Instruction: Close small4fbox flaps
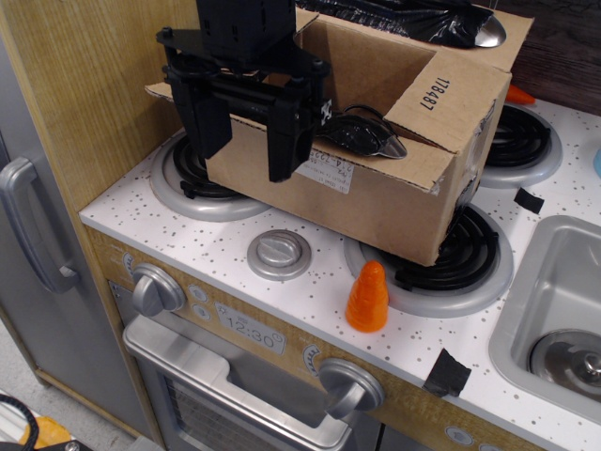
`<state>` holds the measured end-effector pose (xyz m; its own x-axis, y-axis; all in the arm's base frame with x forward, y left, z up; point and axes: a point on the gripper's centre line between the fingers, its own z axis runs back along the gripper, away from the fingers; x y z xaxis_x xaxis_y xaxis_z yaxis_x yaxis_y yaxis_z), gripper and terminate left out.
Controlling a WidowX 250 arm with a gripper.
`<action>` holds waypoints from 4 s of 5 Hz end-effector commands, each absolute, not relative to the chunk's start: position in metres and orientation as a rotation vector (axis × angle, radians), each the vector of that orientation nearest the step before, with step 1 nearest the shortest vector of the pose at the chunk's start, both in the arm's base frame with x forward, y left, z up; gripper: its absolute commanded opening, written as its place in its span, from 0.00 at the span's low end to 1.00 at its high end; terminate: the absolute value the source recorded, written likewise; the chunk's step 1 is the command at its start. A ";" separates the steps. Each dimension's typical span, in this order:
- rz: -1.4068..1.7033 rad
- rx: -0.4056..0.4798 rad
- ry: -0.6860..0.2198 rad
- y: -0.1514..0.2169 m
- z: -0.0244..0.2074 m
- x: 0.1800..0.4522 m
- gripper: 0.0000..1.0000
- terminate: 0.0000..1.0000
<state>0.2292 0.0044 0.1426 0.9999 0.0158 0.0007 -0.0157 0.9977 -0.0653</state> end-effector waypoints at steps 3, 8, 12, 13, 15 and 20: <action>0.009 -0.120 -0.073 0.009 0.121 0.233 1.00 0.00; -0.279 0.028 -0.239 0.013 0.159 0.286 1.00 0.00; -0.414 0.035 -0.220 0.017 0.174 0.331 1.00 0.00; -0.420 0.062 -0.221 0.013 0.183 0.335 1.00 0.00; -0.432 0.076 -0.226 0.011 0.190 0.340 1.00 0.00; -0.405 -0.116 -0.322 0.025 0.129 0.343 1.00 0.00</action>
